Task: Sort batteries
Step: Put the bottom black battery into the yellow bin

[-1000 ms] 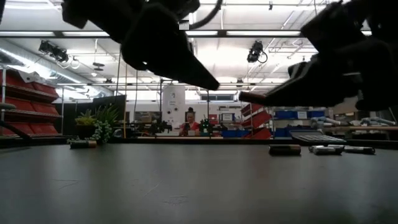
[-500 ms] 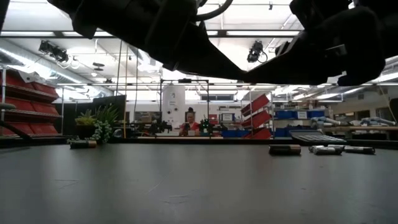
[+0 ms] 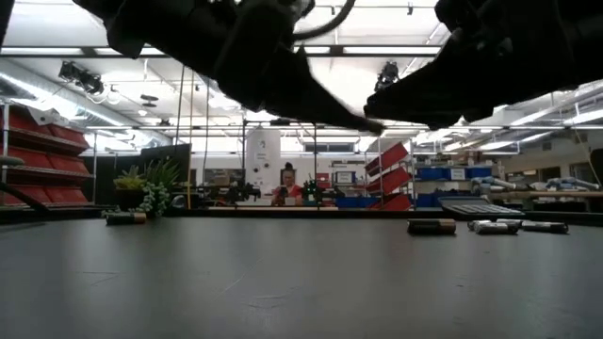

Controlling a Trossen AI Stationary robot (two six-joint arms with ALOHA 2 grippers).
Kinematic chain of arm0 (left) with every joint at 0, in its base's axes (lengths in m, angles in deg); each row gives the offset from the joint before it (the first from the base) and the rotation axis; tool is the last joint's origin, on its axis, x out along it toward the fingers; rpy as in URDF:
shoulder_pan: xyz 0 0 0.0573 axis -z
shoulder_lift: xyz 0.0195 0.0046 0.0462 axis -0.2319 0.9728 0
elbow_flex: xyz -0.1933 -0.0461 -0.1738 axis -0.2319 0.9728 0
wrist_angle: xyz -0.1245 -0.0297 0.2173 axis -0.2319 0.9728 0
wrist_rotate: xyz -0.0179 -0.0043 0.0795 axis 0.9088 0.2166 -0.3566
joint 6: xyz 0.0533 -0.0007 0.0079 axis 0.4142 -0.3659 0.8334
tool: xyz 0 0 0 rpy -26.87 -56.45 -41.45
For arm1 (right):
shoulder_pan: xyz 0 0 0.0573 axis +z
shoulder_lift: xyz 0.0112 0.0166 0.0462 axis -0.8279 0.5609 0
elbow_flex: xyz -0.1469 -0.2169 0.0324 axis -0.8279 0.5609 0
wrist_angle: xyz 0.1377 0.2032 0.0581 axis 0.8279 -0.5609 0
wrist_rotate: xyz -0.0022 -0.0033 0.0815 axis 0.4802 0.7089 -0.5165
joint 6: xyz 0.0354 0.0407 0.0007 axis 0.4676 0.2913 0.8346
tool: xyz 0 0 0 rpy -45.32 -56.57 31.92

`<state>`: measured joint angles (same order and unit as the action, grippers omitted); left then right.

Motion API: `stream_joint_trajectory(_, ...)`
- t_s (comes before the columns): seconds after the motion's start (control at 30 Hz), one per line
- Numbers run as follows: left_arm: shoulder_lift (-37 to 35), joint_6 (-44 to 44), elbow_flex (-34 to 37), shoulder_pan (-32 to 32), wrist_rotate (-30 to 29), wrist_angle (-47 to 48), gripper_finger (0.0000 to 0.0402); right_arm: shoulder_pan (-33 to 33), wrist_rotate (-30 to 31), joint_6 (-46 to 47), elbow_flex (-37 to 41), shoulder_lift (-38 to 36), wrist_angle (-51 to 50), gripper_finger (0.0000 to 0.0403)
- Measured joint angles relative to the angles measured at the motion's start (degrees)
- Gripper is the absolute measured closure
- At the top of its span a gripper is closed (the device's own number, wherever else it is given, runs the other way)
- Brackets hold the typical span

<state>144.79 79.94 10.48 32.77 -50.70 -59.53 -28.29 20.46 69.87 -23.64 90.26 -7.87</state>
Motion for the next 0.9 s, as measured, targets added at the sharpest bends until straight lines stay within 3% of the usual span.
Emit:
stream_joint_trajectory(0.1, -3.52, -3.82, -0.05, 0.85, -0.25, 9.27, 0.0349, -0.02, 0.02, 0.79, 0.02, 0.02, -0.69, 0.0182)
stream_joint_trajectory(0.2, -9.15, -11.72, -2.02, 2.66, 0.45, 27.85, 0.0349, -0.02, 0.02, 0.81, 0.02, 0.02, -0.87, 0.0142)
stream_joint_trajectory(0.37, -17.08, -36.90, -8.74, 7.05, 11.34, 63.45, 0.0349, -0.78, 0.04, -0.10, 0.02, 0.02, -1.72, 0.0126)
stream_joint_trajectory(0.47, -19.61, -51.52, -11.42, 11.85, 13.36, 78.60, 0.0349, -1.63, 0.04, -1.55, 0.02, 0.02, -1.72, 0.0136)
stream_joint_trajectory(0.63, -21.17, -68.92, -13.45, 20.05, 13.88, 89.67, 0.0348, -3.07, 0.04, -2.99, 0.02, 0.02, -1.72, 0.0162)
stream_joint_trajectory(0.9, -21.21, -88.03, -13.23, 31.34, 14.01, 92.02, 0.0347, -7.87, 0.47, -15.83, 0.02, 0.07, 7.54, 0.0200)
